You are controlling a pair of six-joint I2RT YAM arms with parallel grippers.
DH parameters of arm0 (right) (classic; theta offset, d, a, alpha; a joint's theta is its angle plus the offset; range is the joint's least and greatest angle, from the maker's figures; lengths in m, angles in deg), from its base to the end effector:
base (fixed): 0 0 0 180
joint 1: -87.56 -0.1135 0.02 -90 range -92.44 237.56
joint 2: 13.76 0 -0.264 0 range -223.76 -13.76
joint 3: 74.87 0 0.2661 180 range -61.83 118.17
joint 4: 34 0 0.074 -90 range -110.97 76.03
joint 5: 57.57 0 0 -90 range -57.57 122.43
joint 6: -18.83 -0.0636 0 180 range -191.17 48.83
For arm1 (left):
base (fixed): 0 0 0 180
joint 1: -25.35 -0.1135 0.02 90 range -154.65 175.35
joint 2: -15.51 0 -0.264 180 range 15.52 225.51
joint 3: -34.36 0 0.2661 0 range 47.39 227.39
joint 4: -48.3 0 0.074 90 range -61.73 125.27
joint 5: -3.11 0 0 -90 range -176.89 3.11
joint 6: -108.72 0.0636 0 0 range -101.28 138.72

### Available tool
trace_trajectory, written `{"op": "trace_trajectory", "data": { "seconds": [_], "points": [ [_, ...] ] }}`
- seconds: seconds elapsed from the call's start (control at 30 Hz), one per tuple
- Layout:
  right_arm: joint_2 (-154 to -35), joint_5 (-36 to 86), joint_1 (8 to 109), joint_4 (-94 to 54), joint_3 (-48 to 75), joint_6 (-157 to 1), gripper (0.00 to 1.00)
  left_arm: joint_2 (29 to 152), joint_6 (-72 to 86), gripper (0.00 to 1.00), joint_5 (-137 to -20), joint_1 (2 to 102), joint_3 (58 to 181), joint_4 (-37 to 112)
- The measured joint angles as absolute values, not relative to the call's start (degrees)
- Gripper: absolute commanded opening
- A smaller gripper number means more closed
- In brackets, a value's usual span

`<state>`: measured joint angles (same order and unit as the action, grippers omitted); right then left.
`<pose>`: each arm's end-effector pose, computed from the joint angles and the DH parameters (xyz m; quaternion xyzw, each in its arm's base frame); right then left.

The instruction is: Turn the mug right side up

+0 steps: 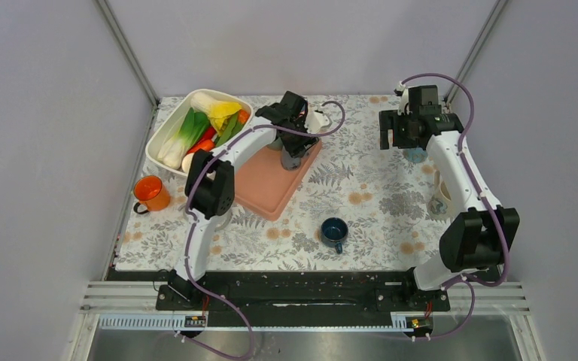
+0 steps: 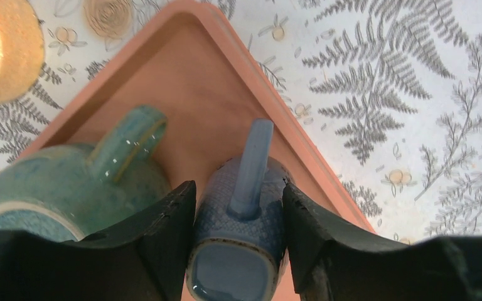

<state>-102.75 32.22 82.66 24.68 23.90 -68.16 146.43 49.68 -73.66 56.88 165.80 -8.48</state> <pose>0.3667 0.0317 0.3190 -0.0652 0.9341 0.0075 0.3509 0.4480 -0.2919 0.2024 0.5217 0.7954 -0.1117 0.2877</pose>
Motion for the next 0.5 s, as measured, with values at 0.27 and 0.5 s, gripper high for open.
{"op": "trace_trajectory", "data": {
  "seconds": [0.27, 0.5],
  "points": [
    [-102.16, 30.76, 81.5, 23.63, 21.1, -68.69, 0.9, 144.22, 53.57, 0.48, -75.16, 57.69, 162.37, -8.72],
    [-100.69, 29.73, 79.68, 23.13, 18.7, -68.71, 0.9, 144.35, 56.87, 0.58, -77.79, 59.37, 162.85, -8.8]
  ]
}}
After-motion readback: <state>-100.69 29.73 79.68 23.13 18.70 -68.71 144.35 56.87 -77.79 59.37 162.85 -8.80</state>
